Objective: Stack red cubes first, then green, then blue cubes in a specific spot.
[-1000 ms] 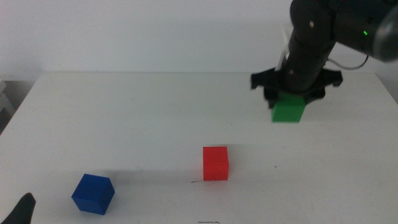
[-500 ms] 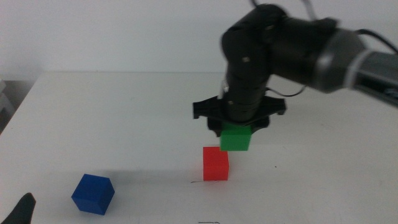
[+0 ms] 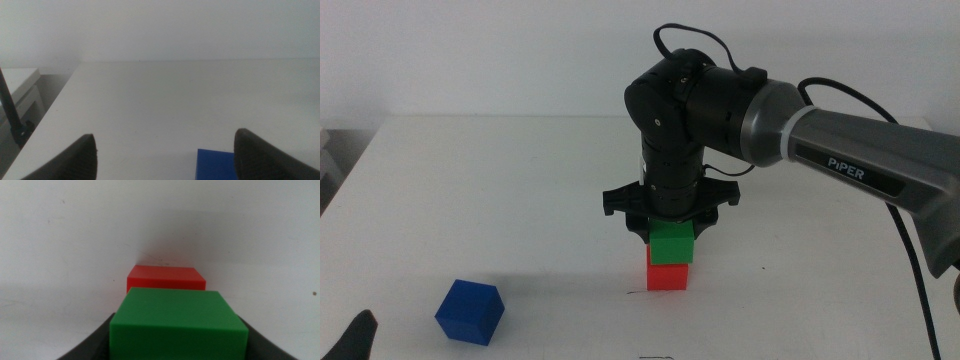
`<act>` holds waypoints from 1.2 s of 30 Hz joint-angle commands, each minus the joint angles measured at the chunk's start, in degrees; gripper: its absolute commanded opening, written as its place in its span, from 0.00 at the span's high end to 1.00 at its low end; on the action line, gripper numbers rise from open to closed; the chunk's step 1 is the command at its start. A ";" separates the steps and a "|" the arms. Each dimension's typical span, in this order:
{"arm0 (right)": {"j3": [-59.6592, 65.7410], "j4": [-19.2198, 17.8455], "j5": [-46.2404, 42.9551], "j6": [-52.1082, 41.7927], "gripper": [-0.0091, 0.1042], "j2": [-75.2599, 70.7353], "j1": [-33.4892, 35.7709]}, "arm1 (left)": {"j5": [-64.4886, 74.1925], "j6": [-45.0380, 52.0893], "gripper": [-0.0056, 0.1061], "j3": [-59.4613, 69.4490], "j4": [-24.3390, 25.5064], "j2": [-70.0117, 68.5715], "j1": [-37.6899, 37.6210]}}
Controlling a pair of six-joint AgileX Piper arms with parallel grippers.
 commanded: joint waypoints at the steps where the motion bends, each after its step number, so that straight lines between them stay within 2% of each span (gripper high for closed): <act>1: -1.82 -0.81 -0.71 -0.78 0.93 -3.29 0.07 | -4.50 -0.12 0.11 -0.24 -0.35 -1.48 -0.15; 8: -1.82 0.11 -0.60 -1.09 0.93 -2.89 0.07 | -4.50 -0.12 0.11 -0.24 -0.35 -1.48 -0.15; 20: -1.82 -0.46 -0.90 -1.14 0.91 -1.33 -0.10 | -4.50 -0.12 0.11 -0.24 -0.35 -1.48 -0.15; 21: -1.82 -0.52 -1.05 -1.14 0.89 -1.16 -0.10 | -4.50 -0.12 0.11 -0.24 -0.35 -1.48 -0.15; 22: -1.82 -0.46 -1.83 -1.14 0.77 -0.83 -0.10 | -4.50 -0.12 0.11 -0.24 -0.35 -1.48 -0.15; 23: -1.82 -0.96 -2.11 -1.14 0.47 -0.71 -0.10 | -4.50 -0.12 0.11 -0.24 -0.35 -1.48 -0.15; 27: -1.82 -1.40 -2.06 -1.14 0.25 -0.92 -0.50 | -4.50 -0.12 0.11 -0.24 -0.35 -1.48 -0.15; 31: -1.82 -0.29 -0.27 -2.91 0.11 -4.27 -0.62 | -4.50 -0.12 0.11 -0.24 -0.35 -1.48 -0.15; 36: 1.22 0.04 0.41 -13.96 0.09 -15.17 -0.62 | -4.50 -0.12 0.11 -0.24 -0.35 -1.48 -0.15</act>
